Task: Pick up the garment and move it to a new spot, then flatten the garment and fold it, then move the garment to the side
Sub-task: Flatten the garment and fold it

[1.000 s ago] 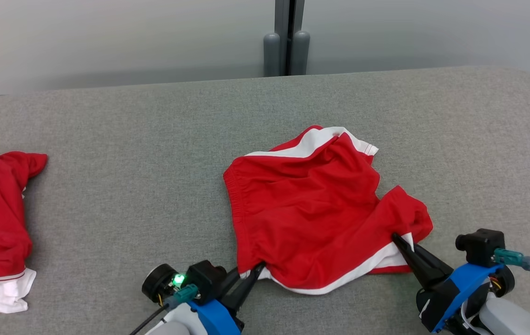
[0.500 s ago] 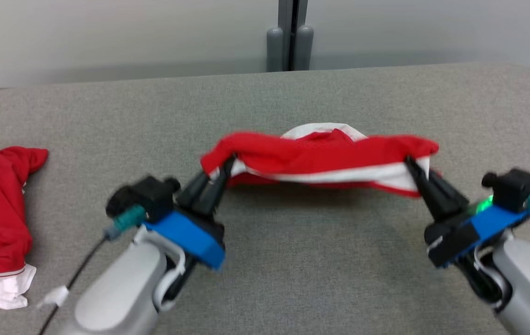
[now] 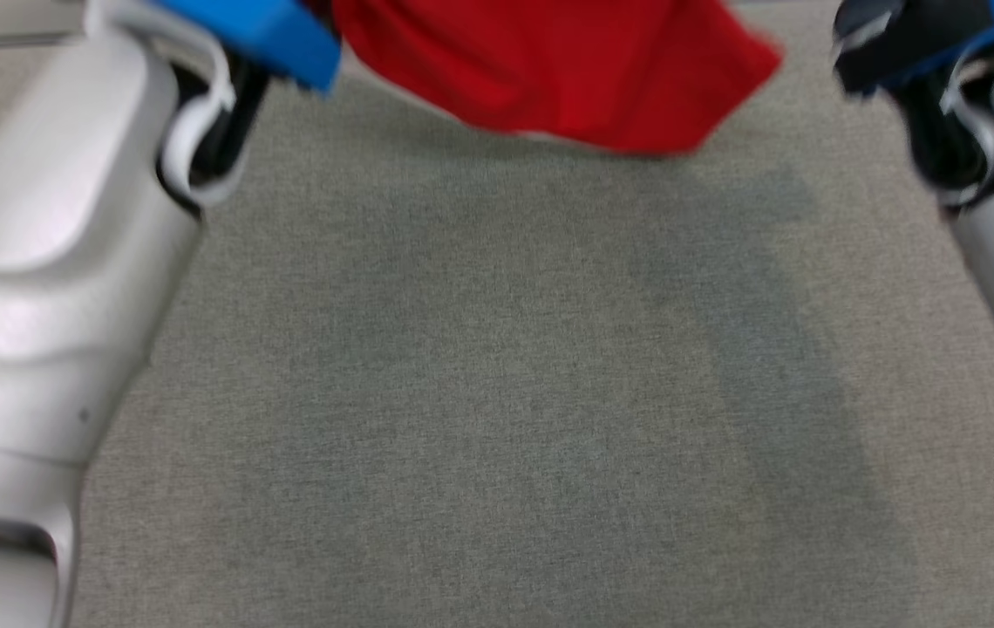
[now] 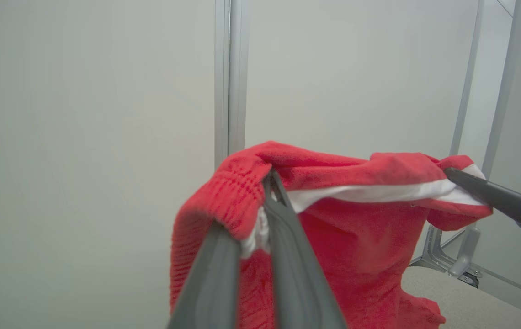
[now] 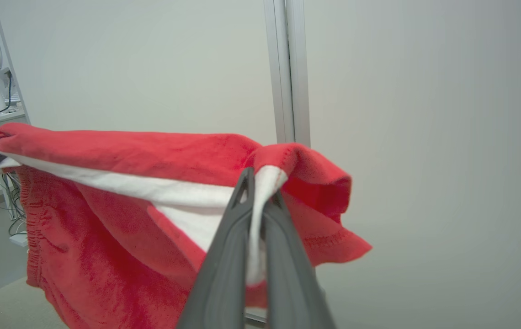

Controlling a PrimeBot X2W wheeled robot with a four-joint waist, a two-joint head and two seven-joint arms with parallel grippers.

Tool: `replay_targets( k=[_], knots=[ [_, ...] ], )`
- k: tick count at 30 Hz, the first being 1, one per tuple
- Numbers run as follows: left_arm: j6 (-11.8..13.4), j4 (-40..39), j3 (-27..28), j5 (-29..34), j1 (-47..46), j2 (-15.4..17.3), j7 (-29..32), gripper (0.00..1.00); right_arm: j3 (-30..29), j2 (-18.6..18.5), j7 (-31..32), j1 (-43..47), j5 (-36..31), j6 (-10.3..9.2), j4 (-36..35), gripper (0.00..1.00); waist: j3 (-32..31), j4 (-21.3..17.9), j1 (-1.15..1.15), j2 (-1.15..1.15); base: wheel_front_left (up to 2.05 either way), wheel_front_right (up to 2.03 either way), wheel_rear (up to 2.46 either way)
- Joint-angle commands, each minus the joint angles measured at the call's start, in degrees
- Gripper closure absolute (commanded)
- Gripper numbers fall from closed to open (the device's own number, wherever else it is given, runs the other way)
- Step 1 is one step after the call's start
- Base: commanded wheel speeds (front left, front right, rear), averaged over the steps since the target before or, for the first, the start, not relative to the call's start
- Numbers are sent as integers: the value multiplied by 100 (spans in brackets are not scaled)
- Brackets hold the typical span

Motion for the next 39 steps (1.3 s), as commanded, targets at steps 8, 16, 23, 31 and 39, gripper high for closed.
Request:
replay_targets(
  k=[8,16,23,31,39],
  knots=[
    [-1,612,-402,-195,-1586,-73,-224,100,-475,293,-3,-1327,-342,1,473,100,421,47,-2,-1,0,0,0],
    [-2,776,-898,-451,-1074,-88,-336,100,-254,370,-4,-680,-531,1,672,100,435,100,-2,-1,0,0,0],
    [-2,243,-675,-317,656,-3,-339,100,-79,283,-4,717,-648,2,433,100,283,138,-2,-1,0,0,0],
    [-2,-518,-241,85,2844,-43,-340,100,-366,287,-4,2707,-592,1,-319,100,-232,168,-2,-1,0,0,0],
    [-3,-895,-407,409,4511,39,-341,100,-747,249,-4,4477,-632,2,-1054,100,-656,226,-2,-1,0,0,0]
  ],
)
